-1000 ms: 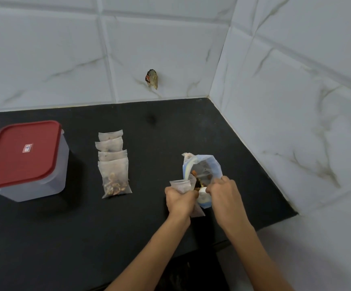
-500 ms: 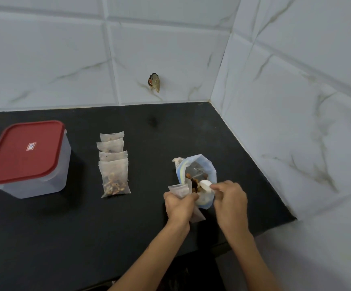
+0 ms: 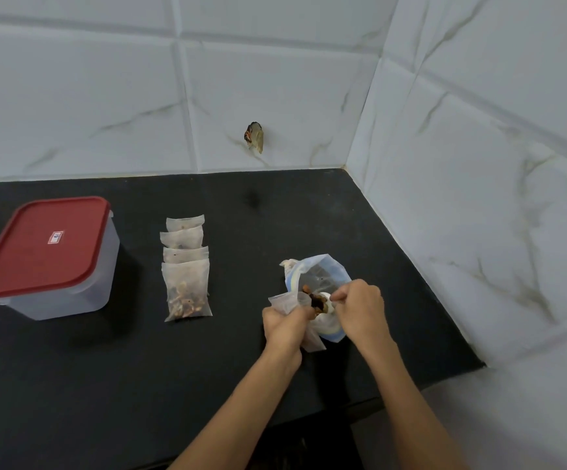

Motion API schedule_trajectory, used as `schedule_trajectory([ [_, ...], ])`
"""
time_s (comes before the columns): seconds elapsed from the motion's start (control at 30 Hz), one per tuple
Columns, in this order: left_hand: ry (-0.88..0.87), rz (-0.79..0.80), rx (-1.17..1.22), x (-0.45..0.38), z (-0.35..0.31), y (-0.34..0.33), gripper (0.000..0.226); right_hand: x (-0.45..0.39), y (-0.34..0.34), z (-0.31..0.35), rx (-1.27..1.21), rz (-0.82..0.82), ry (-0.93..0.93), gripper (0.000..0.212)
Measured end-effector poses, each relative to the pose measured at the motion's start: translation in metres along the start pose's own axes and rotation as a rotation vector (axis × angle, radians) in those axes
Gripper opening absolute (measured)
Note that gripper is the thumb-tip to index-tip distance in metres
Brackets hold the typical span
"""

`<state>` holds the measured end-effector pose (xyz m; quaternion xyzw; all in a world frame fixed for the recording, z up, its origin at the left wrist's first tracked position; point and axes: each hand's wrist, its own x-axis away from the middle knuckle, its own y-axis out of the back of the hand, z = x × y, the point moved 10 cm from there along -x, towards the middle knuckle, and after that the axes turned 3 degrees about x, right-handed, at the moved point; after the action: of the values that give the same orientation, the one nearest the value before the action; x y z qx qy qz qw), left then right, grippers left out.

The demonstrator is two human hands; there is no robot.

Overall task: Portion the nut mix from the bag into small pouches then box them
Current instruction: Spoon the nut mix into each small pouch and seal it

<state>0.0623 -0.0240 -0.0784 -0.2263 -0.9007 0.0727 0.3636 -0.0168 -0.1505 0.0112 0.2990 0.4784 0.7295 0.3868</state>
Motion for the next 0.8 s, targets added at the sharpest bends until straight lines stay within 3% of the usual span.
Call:
schedule_trajectory([
  [0.23, -0.023, 0.144, 0.118, 0.001, -0.001, -0.010, 0.046, -0.018, -0.015, -0.039, -0.250, 0.079, -0.296, 0.012],
  [0.37, -0.052, 0.130, 0.099, 0.001, -0.004, -0.013, 0.047, -0.013, -0.021, -0.054, -0.511, 0.215, -0.459, 0.013],
  [0.57, -0.062, 0.123, 0.047, 0.005, -0.005, -0.007, 0.046, 0.000, -0.032, -0.057, -0.781, 0.279, -0.569, 0.014],
  [0.7, -0.158, 0.105, -0.139, 0.011, -0.018, -0.003, 0.050, 0.003, -0.018, -0.061, -0.818, 0.186, -0.549, 0.011],
  [0.8, -0.418, -0.036, -0.426, 0.029, -0.051, 0.005, 0.053, 0.004, -0.009, -0.062, -0.822, 0.102, -0.525, 0.011],
])
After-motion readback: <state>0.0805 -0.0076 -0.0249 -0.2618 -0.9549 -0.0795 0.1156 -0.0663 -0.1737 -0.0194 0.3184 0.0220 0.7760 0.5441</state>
